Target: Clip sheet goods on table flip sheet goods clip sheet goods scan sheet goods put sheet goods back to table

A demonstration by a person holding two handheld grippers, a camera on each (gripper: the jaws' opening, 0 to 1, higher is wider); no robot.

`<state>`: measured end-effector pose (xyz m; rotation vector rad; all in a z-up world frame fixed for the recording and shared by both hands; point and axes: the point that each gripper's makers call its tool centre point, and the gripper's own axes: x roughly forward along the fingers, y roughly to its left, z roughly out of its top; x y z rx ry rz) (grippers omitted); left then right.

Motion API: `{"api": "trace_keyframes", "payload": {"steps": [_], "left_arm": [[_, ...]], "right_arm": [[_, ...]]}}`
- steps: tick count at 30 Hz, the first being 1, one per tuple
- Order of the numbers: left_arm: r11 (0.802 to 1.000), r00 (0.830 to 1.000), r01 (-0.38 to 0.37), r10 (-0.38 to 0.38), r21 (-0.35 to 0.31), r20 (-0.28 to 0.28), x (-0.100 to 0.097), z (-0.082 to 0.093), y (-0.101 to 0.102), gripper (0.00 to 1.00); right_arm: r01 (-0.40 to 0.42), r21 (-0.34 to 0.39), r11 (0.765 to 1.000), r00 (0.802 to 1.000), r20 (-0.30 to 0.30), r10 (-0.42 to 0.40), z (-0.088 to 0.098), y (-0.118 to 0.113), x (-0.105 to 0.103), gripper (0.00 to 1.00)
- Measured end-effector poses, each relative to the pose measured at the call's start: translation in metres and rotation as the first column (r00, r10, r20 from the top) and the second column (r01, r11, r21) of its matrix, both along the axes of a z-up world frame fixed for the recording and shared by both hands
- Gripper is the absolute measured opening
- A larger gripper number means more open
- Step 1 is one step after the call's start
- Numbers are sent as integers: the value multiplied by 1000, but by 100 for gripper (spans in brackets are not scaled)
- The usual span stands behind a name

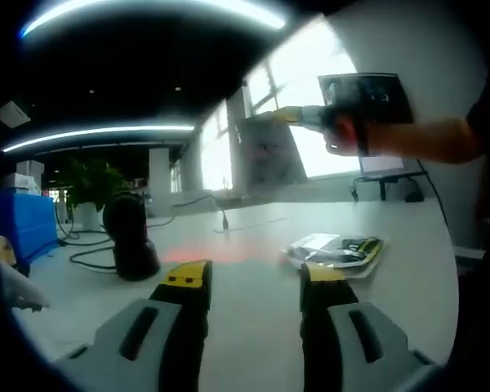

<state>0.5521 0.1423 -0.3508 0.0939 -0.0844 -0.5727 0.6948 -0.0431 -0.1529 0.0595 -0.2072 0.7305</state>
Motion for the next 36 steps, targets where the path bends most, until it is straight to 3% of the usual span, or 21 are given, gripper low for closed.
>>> {"api": "trace_keyframes", "payload": {"steps": [16,30,36], "left_arm": [[1000,1000,0,0,3,-1,0,0,0,36],[1000,1000,2,-2,3,-2,0,0,-1,35],[1000,1000,3,-3,2,-3,0,-1,-1,35]], "right_arm": [[-47,-76,996,999,-29,45,-51,-7,12,0],[-103,-98,990,993,-69,97,-78,21,17,0],[-84,-146,986,993,-90,71,-96,21,28,0]]}}
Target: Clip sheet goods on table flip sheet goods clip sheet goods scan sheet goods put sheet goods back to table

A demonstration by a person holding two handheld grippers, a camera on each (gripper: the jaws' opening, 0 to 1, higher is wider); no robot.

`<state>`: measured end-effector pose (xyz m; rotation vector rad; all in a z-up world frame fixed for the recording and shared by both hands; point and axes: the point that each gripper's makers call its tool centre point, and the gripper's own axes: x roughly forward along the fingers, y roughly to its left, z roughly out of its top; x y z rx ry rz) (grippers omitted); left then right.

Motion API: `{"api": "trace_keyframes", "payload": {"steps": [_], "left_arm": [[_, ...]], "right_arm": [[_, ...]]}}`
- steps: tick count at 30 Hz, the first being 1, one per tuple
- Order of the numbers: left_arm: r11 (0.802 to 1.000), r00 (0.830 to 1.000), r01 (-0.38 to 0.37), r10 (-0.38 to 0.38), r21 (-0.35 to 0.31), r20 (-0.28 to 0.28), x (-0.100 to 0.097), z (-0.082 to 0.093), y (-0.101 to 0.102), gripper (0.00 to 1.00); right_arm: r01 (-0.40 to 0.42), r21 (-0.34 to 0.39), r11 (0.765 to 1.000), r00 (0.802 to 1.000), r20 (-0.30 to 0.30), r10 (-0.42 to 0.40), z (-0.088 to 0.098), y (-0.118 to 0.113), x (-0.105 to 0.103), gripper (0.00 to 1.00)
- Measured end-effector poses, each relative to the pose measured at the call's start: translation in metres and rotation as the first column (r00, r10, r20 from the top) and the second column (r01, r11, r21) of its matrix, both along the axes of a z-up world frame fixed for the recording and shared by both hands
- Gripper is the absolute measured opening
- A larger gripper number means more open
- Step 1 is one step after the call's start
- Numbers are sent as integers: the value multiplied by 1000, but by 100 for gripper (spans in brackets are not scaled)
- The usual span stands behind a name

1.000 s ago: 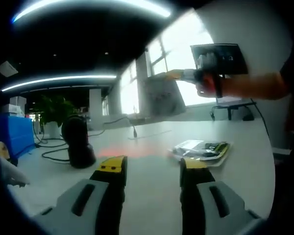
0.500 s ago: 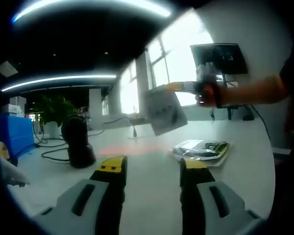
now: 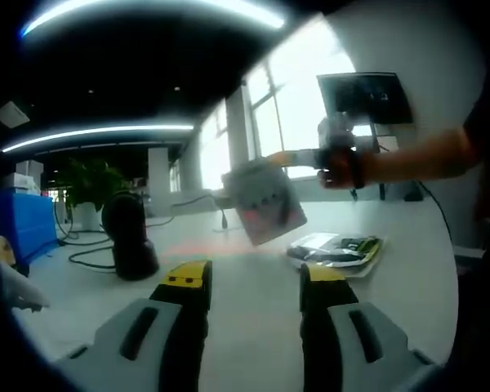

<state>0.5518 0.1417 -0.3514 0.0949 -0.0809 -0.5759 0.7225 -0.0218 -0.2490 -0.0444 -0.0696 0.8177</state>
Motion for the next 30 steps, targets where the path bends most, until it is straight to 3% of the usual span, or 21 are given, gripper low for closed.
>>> {"api": "trace_keyframes", "payload": {"steps": [15,30], "left_arm": [[1000,1000,7,-7,-1,-10,1,-2,-1,35],[999,999,7,-8,-49,-39,6,-1,2,35]], "right_arm": [[97,-40,994,995,16,-96,-10,-24,36,0],[65,-78,995,998,-10,-66,-25,-37,71,0]]}}
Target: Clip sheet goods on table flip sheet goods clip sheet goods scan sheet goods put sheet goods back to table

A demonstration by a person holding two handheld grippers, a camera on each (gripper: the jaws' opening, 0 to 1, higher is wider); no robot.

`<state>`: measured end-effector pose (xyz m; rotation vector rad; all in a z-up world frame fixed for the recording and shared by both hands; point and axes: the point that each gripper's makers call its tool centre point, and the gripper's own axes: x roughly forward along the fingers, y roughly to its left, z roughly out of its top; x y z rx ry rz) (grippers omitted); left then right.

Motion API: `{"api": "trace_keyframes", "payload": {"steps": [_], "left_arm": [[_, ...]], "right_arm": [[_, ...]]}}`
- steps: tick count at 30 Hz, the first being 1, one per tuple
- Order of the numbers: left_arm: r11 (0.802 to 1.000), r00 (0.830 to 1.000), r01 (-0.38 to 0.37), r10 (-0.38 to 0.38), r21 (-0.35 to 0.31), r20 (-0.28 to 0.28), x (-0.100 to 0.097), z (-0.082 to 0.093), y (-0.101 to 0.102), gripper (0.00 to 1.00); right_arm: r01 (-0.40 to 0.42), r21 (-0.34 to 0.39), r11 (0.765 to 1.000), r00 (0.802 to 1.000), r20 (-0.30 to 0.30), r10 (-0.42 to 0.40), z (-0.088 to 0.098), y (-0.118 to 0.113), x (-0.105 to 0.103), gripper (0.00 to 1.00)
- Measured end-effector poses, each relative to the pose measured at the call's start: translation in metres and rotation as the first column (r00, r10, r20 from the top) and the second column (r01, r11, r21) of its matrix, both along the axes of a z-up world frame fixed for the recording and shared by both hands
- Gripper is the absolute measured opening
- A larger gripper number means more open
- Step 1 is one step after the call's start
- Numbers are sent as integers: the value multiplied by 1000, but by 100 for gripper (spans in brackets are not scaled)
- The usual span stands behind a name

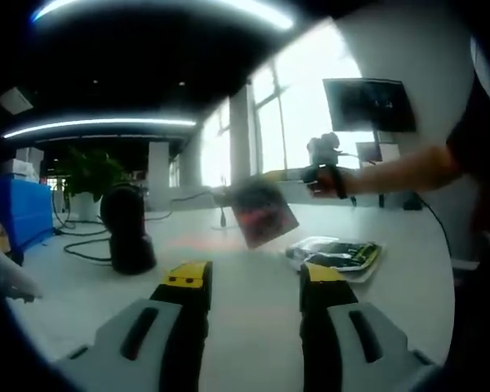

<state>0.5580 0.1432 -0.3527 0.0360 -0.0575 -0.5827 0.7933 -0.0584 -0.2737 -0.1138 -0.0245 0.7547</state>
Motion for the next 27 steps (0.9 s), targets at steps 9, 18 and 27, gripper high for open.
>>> {"api": "trace_keyframes", "payload": {"steps": [9,18,27], "left_arm": [[999,1000,-23,23,27,13,2,-1,2,35],[998,1000,-15,14,63,8,1,-5,-2,35],[997,1000,-22,22,69,3,2,-7,-1,34]], "right_arm": [[3,6,1000,999,-39,-2,-17,-2,27,0],[-18,-41,999,997,-79,15,-42,0,45,0],[-42,-41,998,992,-125,36,-62,2,60,0]]}}
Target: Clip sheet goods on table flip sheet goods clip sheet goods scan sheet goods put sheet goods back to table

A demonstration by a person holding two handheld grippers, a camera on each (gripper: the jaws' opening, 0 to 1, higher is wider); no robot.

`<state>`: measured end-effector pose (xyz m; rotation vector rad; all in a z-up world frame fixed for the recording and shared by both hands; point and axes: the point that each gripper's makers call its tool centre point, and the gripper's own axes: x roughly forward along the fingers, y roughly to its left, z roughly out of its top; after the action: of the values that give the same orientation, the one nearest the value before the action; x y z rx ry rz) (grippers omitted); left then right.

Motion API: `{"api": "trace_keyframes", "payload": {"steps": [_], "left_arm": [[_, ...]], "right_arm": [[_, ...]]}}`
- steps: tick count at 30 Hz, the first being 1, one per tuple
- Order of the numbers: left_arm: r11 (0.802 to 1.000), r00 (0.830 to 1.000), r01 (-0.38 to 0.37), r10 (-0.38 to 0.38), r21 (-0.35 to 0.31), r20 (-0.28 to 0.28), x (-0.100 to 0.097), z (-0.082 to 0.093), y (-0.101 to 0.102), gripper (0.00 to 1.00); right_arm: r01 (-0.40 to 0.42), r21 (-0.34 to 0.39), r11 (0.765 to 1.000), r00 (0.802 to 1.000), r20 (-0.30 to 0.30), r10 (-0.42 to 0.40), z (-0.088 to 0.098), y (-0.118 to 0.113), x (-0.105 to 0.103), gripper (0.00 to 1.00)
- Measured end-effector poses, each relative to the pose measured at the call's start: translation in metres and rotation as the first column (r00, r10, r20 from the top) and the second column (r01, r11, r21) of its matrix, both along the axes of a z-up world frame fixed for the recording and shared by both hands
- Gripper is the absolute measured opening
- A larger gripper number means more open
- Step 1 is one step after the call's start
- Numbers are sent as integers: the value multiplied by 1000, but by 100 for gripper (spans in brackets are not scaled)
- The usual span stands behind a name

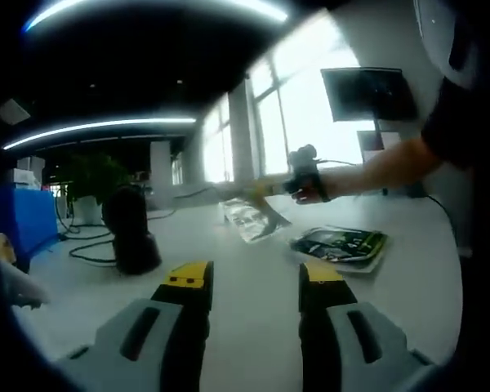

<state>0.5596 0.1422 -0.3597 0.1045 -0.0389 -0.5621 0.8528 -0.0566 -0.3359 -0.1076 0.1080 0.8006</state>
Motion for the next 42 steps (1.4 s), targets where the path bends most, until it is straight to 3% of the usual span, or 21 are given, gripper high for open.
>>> {"api": "trace_keyframes", "payload": {"steps": [10,16,22,25,42], "left_arm": [[1000,1000,-26,26,-6,-9,2,0,5,34],[997,998,-64,64,-31,-13,5,2,13,34],[999,999,-51,51,-19,-14,4,0,10,34],[999,999,-41,41,-17,-15,4,0,8,34],[999,999,-31,31,-15,-12,4,0,7,34]], "right_arm": [[1,-60,998,999,-52,-4,-41,-2,22,0],[11,-76,997,996,-85,-18,-57,-7,19,0],[7,-43,999,993,-114,-12,-58,-8,20,0],[11,-74,997,994,-106,-19,-64,-9,20,0],[46,-101,994,995,-81,-54,-68,-7,26,0]]}}
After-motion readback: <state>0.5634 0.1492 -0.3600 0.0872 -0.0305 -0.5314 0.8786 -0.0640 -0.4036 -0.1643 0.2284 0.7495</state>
